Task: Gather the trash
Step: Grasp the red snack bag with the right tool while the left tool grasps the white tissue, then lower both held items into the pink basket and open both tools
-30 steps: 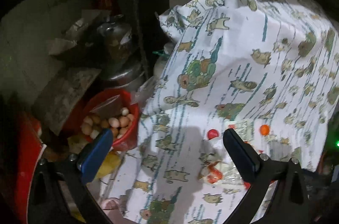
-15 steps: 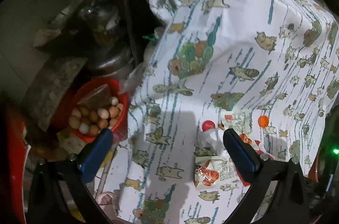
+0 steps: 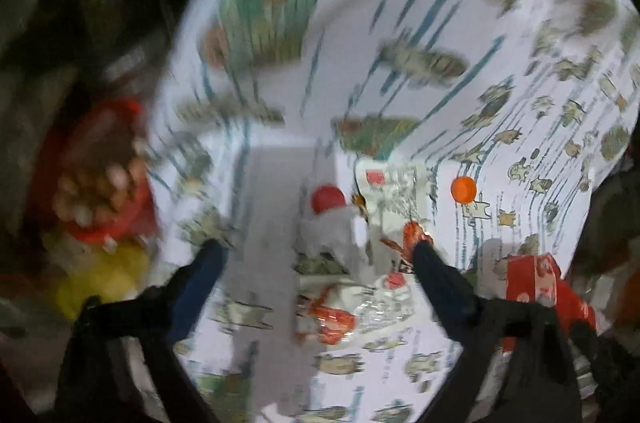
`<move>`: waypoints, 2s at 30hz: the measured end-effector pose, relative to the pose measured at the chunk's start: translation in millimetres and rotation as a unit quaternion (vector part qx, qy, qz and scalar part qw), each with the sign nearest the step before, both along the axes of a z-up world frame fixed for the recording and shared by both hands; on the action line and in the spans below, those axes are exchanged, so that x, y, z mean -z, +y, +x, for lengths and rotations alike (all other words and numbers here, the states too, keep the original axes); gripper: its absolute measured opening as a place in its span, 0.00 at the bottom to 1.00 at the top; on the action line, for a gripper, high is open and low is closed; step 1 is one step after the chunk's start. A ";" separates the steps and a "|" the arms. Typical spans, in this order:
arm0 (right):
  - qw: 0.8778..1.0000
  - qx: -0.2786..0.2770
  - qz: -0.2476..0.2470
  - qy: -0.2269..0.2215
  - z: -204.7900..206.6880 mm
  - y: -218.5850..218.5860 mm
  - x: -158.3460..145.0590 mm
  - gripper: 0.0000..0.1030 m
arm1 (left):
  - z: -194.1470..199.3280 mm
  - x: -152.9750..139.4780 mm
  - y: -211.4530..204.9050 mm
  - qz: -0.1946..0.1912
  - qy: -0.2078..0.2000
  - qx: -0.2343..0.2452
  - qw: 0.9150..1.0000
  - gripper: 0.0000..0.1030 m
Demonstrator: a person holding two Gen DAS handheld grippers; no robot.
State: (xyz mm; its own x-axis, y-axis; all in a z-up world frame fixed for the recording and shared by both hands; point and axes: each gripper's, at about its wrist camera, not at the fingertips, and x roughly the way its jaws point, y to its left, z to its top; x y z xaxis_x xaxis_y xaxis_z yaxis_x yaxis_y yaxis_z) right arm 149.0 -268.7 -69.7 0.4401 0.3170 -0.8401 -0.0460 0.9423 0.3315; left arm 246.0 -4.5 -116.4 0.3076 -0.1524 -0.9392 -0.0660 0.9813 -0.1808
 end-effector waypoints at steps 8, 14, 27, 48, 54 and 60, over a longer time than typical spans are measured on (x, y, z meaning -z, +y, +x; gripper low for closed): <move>0.999 0.039 -0.018 -0.001 0.6 -31.9 0.4 0.03 | 15.5 48.5 -11.6 -0.047 0.058 -0.035 0.997 0.33; 0.999 0.052 -0.005 0.002 2.4 -46.6 -1.5 0.03 | 9.9 53.4 -28.7 -0.043 0.047 -0.011 0.998 0.08; 0.998 0.064 0.004 -0.024 -24.7 -28.3 -26.7 0.03 | -71.2 -55.9 -16.4 -0.036 -0.079 0.026 0.996 0.06; 0.991 0.010 0.045 -0.129 -193.7 62.8 -87.4 0.03 | -270.2 -76.4 0.6 -0.115 -0.116 -0.044 0.986 0.06; 0.995 0.044 0.083 -0.043 -206.7 63.9 -26.6 0.03 | -276.3 -10.2 0.9 -0.100 -0.044 -0.055 0.993 0.06; 0.993 0.068 0.073 0.064 -202.2 62.4 54.6 0.03 | -277.5 61.9 -3.4 -0.076 0.032 -0.062 0.995 0.06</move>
State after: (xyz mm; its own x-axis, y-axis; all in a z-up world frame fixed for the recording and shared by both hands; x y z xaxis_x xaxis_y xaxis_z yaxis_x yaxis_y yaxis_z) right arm -53.2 -206.3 -124.3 0.3804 0.3845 -0.8411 0.1293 0.8784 0.4600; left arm -31.5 -7.8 -178.3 0.2734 -0.2593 -0.9263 -0.2000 0.9266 -0.3184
